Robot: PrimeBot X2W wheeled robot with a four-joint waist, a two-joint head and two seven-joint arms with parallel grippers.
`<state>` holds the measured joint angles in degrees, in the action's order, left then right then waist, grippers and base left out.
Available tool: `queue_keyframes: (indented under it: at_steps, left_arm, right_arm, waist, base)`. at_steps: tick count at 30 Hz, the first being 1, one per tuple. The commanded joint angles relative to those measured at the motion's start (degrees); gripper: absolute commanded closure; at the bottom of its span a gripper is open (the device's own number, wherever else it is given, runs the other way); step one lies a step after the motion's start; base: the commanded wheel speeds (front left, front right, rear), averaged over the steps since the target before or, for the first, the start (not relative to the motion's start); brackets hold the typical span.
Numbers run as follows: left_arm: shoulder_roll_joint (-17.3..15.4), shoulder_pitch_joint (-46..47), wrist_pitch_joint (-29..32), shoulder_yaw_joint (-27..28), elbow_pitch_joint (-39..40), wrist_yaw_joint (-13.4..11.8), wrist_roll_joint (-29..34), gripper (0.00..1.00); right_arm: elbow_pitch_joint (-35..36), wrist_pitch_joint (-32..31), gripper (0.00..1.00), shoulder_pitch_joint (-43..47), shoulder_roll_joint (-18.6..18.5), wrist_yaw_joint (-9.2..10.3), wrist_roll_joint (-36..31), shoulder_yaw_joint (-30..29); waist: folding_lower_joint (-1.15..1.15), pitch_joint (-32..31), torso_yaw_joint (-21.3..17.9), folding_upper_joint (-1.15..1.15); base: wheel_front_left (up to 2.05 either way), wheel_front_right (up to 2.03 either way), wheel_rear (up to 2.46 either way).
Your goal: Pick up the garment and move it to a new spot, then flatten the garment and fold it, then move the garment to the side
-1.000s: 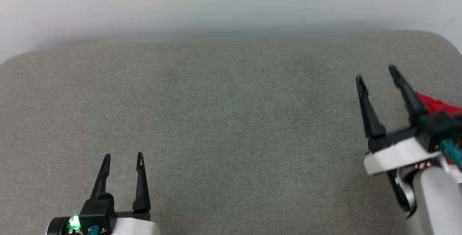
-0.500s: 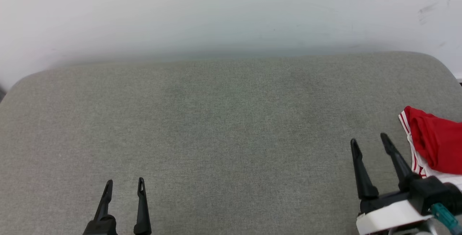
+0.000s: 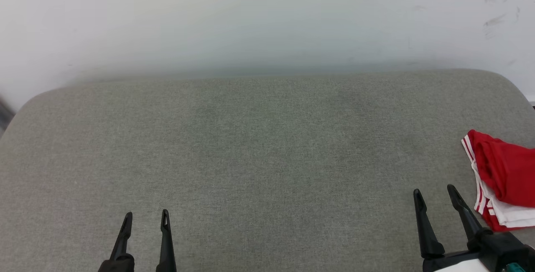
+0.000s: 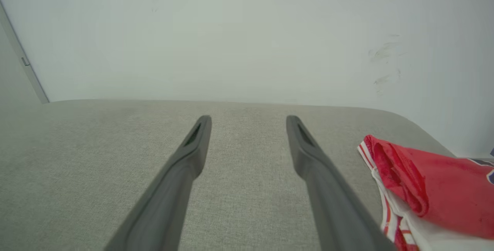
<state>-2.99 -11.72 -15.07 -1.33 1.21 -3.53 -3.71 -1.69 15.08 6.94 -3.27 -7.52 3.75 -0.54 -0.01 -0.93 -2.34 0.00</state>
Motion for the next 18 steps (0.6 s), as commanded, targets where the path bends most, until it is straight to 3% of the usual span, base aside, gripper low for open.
queue_keyframes:
  at_steps: [1,3,4,8,18]
  left_arm:
    - [0.1,-0.8,-0.1,0.0,0.0,0.2,0.1,0.0]
    - [0.1,-0.8,-0.1,0.1,-0.1,0.2,0.2,0.0]
    - [0.0,-0.1,0.0,0.0,-0.1,0.0,0.0,1.0]
    - [0.1,-0.2,0.1,-0.3,-1.9,0.1,-0.6,1.0]
    - [-0.6,1.9,2.1,0.0,-3.1,1.2,-12.3,1.0]
  right_arm:
    - [0.3,0.1,0.0,0.6,0.4,0.07,0.1,0.0]
    - [0.2,0.1,0.0,0.7,0.4,0.07,0.1,0.1]
    - [0.0,0.0,1.0,0.2,0.1,0.0,0.0,0.1]
    - [-1.7,-0.1,1.0,0.5,0.1,0.0,0.6,0.2]
    - [-2.8,-2.1,1.0,-1.1,-0.5,0.0,12.3,0.2]
  waist:
    - [0.01,0.0,-0.1,0.0]
    - [0.01,0.0,-0.1,0.0]
    - [0.01,-0.1,-0.1,0.0]
    - [0.01,-0.1,-0.1,0.0]
    - [0.01,0.0,0.0,0.0]
  base:
    - [0.0,0.0,0.0]
    - [0.0,0.0,0.0]
    - [0.0,0.0,0.0]
    - [0.0,0.0,0.0]
    - [0.0,0.0,0.0]
